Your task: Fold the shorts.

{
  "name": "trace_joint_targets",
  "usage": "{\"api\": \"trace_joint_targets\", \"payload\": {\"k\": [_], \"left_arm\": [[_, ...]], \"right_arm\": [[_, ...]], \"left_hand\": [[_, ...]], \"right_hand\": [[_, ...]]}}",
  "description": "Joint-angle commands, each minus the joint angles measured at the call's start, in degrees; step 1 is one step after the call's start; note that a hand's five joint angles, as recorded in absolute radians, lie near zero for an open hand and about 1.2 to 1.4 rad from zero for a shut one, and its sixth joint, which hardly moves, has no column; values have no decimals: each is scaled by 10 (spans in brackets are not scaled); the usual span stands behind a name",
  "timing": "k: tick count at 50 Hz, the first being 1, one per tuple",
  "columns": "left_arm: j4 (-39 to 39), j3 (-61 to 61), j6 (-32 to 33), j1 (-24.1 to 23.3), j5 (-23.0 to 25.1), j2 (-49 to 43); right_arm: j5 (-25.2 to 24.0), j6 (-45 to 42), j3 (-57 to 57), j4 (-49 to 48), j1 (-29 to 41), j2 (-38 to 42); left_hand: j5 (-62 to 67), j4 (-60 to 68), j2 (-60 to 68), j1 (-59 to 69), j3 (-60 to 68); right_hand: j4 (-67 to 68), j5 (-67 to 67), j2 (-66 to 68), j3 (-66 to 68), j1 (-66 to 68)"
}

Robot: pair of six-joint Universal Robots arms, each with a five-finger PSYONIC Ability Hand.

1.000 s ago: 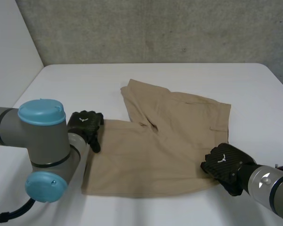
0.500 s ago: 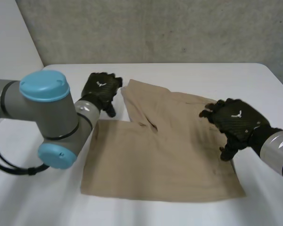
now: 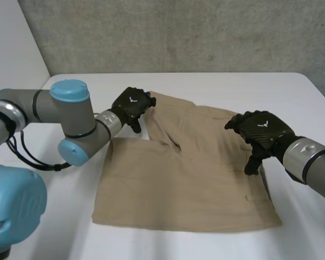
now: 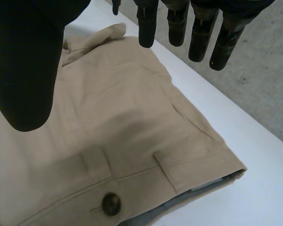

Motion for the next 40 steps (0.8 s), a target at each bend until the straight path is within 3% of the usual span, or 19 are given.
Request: {"api": "trace_joint_targets", "payload": {"k": [1,7,13,16,21,24,25,26,28,32,34,40], "left_arm": [[-42,67,24,11,5,-57],[-52,62,24,11,20,-57],[-53,40,30,16,-8,-27],[-49,15,54,16,-43,-5],[-22,-36,147,15,-110,34],[8,-54,164,13,-116,40],[35,-63,161,11,-114,42],[49,-68,159,11,-114,42],[72,-72,155,10,-113,42],[95,-56,143,7,-54,34],[92,-28,134,6,-3,18],[48,69,127,4,28,-42]], "right_arm": [[-2,-1,29,-3,-5,-4],[-3,-1,39,-4,-5,-4],[-3,-1,40,-4,-5,-6],[-4,-2,40,-4,-5,-8],[-4,-2,40,-4,-5,-10],[-4,-2,40,-4,-5,-10],[-4,-2,40,-4,-5,-10],[-4,-2,40,-4,-5,-10],[-4,-2,41,-4,-5,-10],[-4,-3,46,-4,-5,-11],[-4,-4,48,-4,-5,-11],[-4,-7,52,-4,-5,-11]], "left_hand": [[67,63,60,57,54],[190,186,183,179,177],[562,558,555,552,549],[563,559,556,553,550],[563,559,556,553,550],[543,539,536,533,530],[327,323,320,316,314],[256,252,249,246,243],[252,248,245,242,239],[217,213,210,206,204],[209,204,201,198,196],[185,181,178,175,172]], "right_hand": [[-32,-41,-23,-22,-15],[-32,-41,-23,-22,-15],[-32,-41,-23,-22,-15],[-32,-41,-23,-22,-15],[-32,-41,-23,-22,-15],[-32,-41,-23,-22,-15],[-32,-41,-23,-22,-15],[-32,-41,-23,-22,-15],[-32,-41,-23,-22,-15],[-32,-41,-23,-22,-15],[-32,-41,-23,-22,-15],[-32,-41,-23,-22,-15]]}}
